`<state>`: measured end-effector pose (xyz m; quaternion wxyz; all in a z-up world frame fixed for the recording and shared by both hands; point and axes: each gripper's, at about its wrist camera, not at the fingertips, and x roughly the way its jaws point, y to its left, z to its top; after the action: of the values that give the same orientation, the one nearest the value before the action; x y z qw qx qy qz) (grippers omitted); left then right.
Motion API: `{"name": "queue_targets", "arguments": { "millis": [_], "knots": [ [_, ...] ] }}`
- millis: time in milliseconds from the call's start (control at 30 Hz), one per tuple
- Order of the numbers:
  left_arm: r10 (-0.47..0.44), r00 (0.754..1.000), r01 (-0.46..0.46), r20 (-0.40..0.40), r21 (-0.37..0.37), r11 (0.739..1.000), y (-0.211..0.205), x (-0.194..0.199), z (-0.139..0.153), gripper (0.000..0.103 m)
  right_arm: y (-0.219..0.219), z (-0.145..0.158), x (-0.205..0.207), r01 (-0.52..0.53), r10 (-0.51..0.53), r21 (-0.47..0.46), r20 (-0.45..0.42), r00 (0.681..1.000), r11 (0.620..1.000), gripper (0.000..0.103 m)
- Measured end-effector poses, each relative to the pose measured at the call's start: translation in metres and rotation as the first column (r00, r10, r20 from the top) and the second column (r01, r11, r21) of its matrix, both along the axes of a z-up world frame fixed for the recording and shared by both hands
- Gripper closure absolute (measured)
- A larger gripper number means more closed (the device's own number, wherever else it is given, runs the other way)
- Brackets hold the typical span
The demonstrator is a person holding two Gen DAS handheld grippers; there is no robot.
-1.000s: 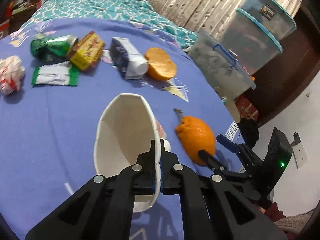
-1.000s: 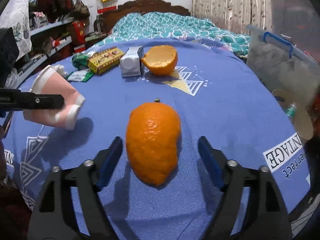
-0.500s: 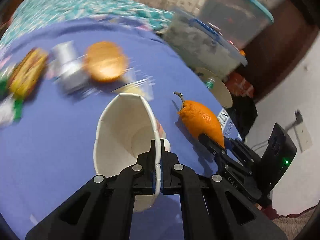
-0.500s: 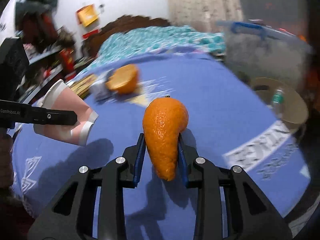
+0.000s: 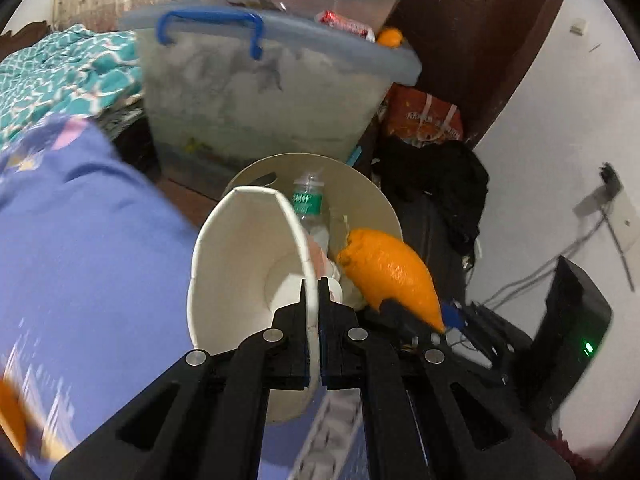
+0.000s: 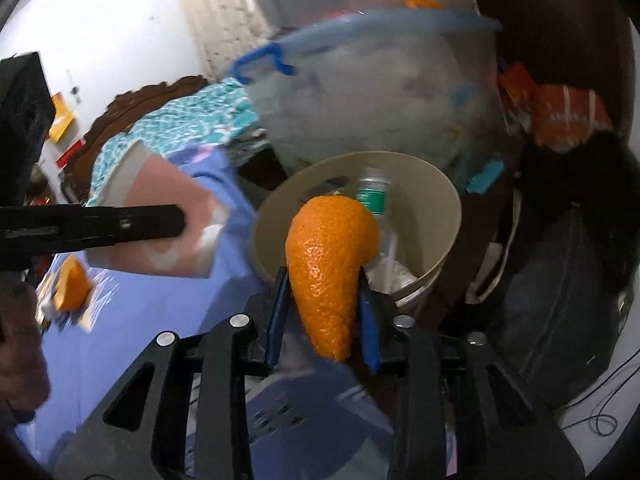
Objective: Collect trash
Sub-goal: 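Drop the paper cup and orange peel into the beige wastebasket, then move both grippers back over the bed toward the remaining trash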
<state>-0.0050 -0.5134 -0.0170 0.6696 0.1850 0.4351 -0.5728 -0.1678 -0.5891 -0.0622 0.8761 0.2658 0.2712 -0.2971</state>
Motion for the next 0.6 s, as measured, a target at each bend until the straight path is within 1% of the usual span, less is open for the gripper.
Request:
{"name": "queue_targets", "arguments": {
  "millis": [33, 67, 100, 133, 167, 233, 300, 367, 433, 500, 533, 600],
  "knots": [
    [-0.001, 1.0, 0.001, 0.004, 0.019, 1.0, -0.012, 0.0, -0.005, 0.089, -0.005, -0.001, -0.002, 0.019, -0.019, 0.004, 0.012, 1.0, 1.0, 0.052],
    [0.008, 1.0, -0.009, 0.016, 0.05, 0.999, -0.024, 0.002, -0.011, 0.059, -0.008, 0.0, -0.004, 0.032, -0.032, 0.003, 0.028, 0.999, 0.999, 0.047],
    [0.032, 0.999, -0.034, 0.035, 0.063, 0.997, -0.031, 0.003, -0.015, 0.045, -0.008, 0.003, -0.005, 0.038, -0.038, -0.004, 0.04, 0.998, 0.999, 0.047],
    [0.053, 0.997, -0.055, 0.052, 0.052, 0.997, -0.032, 0.005, -0.015, 0.041, -0.005, 0.005, -0.006, 0.043, -0.042, -0.013, 0.05, 0.998, 0.999, 0.047],
    [0.062, 0.996, -0.065, 0.061, 0.045, 0.997, -0.033, 0.005, -0.015, 0.041, -0.002, 0.008, -0.01, 0.055, -0.053, -0.025, 0.064, 0.997, 0.998, 0.046],
    [0.062, 0.997, -0.064, 0.044, 0.046, 0.997, -0.027, 0.008, -0.015, 0.041, 0.004, 0.01, -0.014, 0.068, -0.066, -0.026, 0.082, 0.994, 0.997, 0.046],
    [0.067, 0.997, -0.068, 0.034, 0.027, 0.997, -0.011, 0.009, -0.01, 0.041, 0.017, 0.012, -0.019, 0.078, -0.076, -0.013, 0.116, 0.99, 0.997, 0.046],
    [0.082, 0.993, -0.083, 0.088, 0.007, 0.997, 0.017, 0.008, -0.004, 0.04, 0.027, 0.013, -0.019, 0.06, -0.059, -0.003, 0.134, 0.989, 0.998, 0.046],
    [0.101, 0.982, -0.104, 0.16, 0.009, 0.995, 0.041, 0.003, -0.003, 0.04, 0.048, 0.012, -0.015, 0.031, -0.033, 0.016, 0.148, 0.988, 0.999, 0.046],
    [0.138, 0.962, -0.146, 0.237, 0.018, 0.989, 0.075, 0.002, -0.006, 0.04, 0.067, 0.009, -0.008, -0.008, 0.001, 0.047, 0.156, 0.988, 0.999, 0.045],
    [0.155, 0.955, -0.166, 0.253, 0.022, 0.986, 0.088, 0.004, -0.008, 0.04, 0.073, 0.006, -0.005, -0.02, 0.01, 0.06, 0.157, 0.988, 0.998, 0.044],
    [0.199, 0.94, -0.217, 0.277, 0.036, 0.975, 0.12, 0.009, -0.012, 0.04, 0.091, -0.001, 0.003, -0.05, 0.028, 0.123, 0.173, 0.984, 0.991, 0.038]
  ]
}}
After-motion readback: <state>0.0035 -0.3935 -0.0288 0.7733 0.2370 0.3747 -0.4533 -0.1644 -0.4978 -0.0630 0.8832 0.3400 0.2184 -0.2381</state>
